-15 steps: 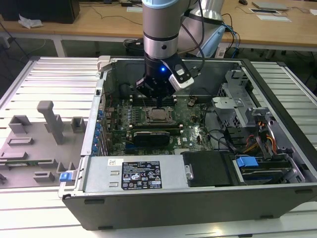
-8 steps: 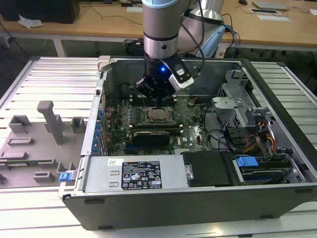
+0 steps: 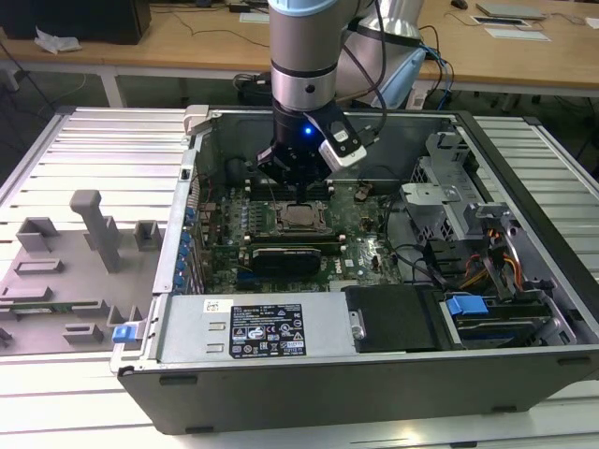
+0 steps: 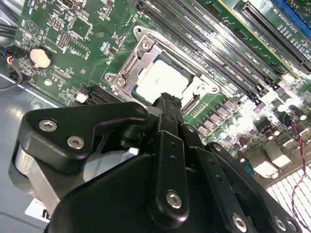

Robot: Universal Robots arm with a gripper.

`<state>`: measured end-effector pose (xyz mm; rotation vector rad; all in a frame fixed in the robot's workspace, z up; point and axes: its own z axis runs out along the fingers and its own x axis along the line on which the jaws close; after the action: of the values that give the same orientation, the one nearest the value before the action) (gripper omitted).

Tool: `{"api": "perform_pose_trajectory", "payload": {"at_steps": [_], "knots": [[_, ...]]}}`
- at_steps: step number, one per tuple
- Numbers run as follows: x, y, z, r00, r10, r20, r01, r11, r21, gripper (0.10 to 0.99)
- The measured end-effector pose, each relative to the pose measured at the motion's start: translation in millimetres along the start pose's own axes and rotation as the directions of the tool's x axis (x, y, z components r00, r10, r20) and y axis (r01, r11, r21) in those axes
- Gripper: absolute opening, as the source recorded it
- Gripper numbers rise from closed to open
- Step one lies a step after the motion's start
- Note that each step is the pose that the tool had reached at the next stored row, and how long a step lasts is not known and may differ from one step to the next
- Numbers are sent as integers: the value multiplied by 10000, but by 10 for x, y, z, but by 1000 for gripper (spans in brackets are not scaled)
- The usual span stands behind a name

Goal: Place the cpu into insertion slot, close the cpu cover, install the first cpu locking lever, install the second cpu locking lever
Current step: 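Install the first cpu locking lever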

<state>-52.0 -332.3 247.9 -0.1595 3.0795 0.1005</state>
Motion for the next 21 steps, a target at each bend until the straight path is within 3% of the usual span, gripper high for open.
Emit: {"api": "perform_pose_trajectory", "payload": {"at_steps": [3, 12, 16, 21], "knots": [[21, 4, -41, 10000, 3, 0, -3, 10000, 0, 106], [351, 40, -58, 10000, 22, 3, -22, 10000, -1, 106], [370, 42, -64, 10000, 24, 0, -24, 10000, 2, 106], [368, 47, -134, 10000, 24, 4, -24, 10000, -2, 106]]}}
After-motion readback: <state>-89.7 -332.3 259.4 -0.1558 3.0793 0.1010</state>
